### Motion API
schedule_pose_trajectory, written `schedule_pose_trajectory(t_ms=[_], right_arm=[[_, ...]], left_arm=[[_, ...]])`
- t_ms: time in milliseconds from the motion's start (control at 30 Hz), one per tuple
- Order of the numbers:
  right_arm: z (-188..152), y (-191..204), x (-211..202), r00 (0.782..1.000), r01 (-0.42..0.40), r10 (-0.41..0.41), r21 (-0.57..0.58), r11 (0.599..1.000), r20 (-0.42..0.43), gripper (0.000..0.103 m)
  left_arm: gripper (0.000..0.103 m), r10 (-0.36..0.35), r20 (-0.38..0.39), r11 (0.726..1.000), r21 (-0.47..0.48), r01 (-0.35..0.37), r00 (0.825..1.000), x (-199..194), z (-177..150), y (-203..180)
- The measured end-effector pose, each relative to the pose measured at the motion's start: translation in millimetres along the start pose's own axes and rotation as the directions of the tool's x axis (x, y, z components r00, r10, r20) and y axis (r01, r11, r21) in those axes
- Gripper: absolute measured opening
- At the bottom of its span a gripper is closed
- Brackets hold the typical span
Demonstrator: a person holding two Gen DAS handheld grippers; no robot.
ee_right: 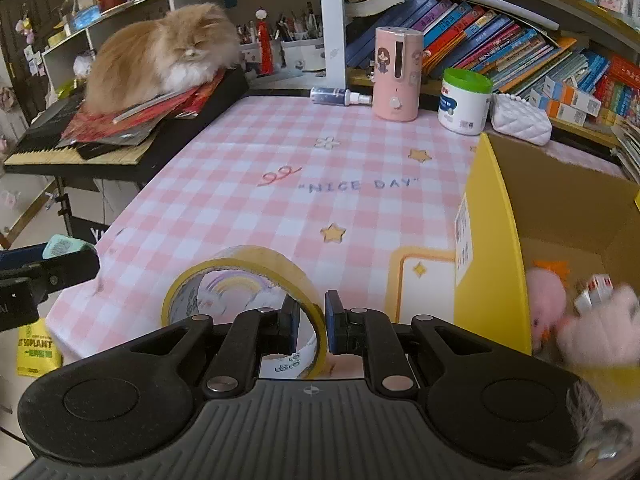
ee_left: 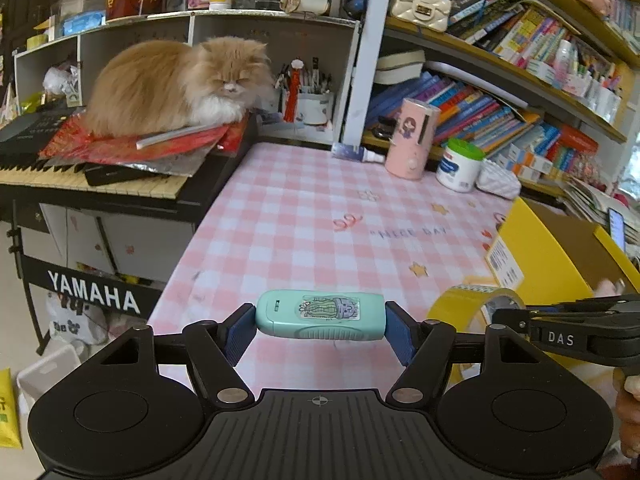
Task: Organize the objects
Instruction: 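Carry the tape roll and eraser over to the yellow box with both tools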
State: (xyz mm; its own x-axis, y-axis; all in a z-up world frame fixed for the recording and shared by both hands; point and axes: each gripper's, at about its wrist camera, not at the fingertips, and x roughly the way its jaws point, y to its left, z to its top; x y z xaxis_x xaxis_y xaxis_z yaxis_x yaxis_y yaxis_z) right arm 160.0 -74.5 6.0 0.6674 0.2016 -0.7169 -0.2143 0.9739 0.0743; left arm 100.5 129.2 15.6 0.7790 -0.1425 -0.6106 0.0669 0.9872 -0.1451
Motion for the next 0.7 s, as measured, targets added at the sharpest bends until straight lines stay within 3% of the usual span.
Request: schedule_pose_trajectory(t_ms=[700], right_arm=[[-95,19,-70,0.998,0.049,-0.047,0.087,0.995,-0.029,0.013]], left_arm=[[0.068,-0.101,-0.055,0.990,0.097,0.106,0.993,-64,-64,-19]])
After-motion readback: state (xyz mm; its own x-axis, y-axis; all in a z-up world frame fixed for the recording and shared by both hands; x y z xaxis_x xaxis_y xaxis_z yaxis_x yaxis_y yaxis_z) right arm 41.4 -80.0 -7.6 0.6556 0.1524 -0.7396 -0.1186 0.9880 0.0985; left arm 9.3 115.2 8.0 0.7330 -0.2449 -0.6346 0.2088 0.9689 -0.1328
